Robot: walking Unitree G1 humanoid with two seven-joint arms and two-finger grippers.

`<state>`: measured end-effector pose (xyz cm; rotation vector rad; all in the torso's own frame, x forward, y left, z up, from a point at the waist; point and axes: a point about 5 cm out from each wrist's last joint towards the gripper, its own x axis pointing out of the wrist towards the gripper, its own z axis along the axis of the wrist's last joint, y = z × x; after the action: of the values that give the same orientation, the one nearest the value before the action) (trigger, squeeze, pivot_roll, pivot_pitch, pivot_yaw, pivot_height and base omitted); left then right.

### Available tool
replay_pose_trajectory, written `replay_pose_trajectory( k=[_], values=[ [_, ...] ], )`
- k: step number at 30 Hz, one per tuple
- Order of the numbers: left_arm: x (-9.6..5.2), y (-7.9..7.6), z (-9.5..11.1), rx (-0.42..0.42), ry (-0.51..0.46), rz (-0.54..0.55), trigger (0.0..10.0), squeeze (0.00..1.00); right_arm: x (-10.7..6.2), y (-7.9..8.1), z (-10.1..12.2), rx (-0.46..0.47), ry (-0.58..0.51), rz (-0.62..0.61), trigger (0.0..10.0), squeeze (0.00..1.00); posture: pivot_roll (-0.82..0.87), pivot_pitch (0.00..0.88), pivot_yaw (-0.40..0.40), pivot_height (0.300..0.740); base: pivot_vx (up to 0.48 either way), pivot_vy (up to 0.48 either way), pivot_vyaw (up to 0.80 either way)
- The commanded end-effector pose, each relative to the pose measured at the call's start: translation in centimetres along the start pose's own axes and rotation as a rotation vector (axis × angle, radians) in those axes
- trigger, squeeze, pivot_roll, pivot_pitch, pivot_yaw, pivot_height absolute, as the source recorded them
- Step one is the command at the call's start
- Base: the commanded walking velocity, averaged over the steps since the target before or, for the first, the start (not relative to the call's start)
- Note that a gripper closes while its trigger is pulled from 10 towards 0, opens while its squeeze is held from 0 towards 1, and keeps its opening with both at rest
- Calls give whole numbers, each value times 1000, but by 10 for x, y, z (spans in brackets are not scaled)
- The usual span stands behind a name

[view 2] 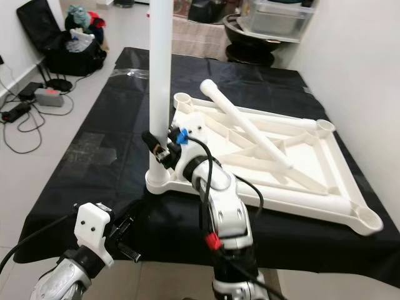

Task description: Building children table

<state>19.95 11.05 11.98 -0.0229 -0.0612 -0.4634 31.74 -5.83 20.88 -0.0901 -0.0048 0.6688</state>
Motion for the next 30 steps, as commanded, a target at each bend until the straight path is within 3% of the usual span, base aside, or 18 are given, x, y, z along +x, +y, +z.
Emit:
replay_pose_trajectory(
  k=[1,3,4,5,6,7,8,11,16,18,19,21,22,23,27,28,29,30],
  values=[
    [3,1,-2,-17,-16,5,10000,0,9,9,-12,-17,94,4,10000,0,-14,0,-153,740,0,0,0],
    [4,2,-3,-15,-21,5,10000,0,11,12,-1,-30,53,21,10000,0,-10,0,-147,740,0,0,0],
    [3,2,-3,-15,-25,4,10000,0,11,13,3,-34,34,59,10000,529,-9,1,-146,740,0,0,0],
    [3,2,-3,-15,-25,4,10000,0,11,13,3,-34,34,59,10000,529,-9,1,-146,740,0,0,0],
    [3,2,-2,-16,-27,2,10000,0,11,12,6,-37,15,129,10000,1000,-3,11,-148,740,0,0,0],
    [2,1,-1,-16,-29,0,10000,0,10,11,8,-35,6,231,10000,1000,1,20,-148,740,0,0,0],
    [0,-1,0,-17,-32,-6,10000,0,10,1,13,-68,-25,339,10000,1000,12,49,-149,740,0,0,0],
    [-5,-8,4,-19,-39,-17,10000,0,6,-29,31,-122,-86,509,10000,1000,37,83,-150,740,0,0,0],
    [-12,-15,8,-21,-48,-25,10000,0,4,-44,52,-154,-121,649,10000,1000,60,121,-151,740,0,0,0],
    [-12,-15,8,-21,-48,-25,10000,0,4,-44,52,-154,-121,649,10000,1000,60,121,-151,740,0,0,0],
    [-15,-17,11,-22,-50,-27,10000,0,5,-50,61,-158,-136,674,10000,925,76,144,-155,740,0,0,0],
    [-15,-17,11,-22,-50,-27,10000,0,5,-50,61,-158,-136,674,10000,925,76,144,-155,740,0,0,0],
    [-22,-22,15,-24,-52,-28,10000,0,6,-55,72,-146,-150,724,10000,67,107,187,-159,740,0,0,0],
    [-28,-27,20,-27,-53,-29,10000,0,7,-58,80,-127,-154,800,10000,0,123,211,-160,740,0,0,0],
    [-34,-31,24,-30,-53,-30,10000,0,9,-63,87,-109,-168,832,10000,0,133,229,-161,740,0,0,0],
    [-40,-34,29,-35,-52,-31,10000,0,10,-67,94,-101,-180,860,8314,0,141,260,-160,740,0,0,0],
    [-44,-37,32,-40,-51,-32,10000,0,11,-71,100,-81,-207,871,0,0,146,276,-160,740,0,0,0],
    [-44,-37,32,-40,-51,-32,10000,0,11,-71,100,-81,-207,871,0,0,146,276,-160,740,0,0,0]
  ],
)
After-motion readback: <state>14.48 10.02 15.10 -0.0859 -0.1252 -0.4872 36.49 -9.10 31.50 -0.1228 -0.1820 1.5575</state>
